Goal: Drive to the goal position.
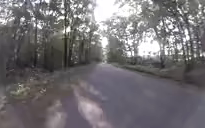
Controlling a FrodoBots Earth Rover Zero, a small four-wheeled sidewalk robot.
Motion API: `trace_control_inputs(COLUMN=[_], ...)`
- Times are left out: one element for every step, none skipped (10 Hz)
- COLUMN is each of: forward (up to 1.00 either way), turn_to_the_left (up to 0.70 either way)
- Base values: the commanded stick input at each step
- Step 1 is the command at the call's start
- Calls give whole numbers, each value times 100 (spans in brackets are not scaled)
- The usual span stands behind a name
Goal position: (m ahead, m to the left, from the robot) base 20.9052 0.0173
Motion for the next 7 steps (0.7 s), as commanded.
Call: trace_control_inputs(forward=[70,70,70,70,70,70,70], turn_to_the_left=[-1,-1,-1,-1,-1,-1,-1])
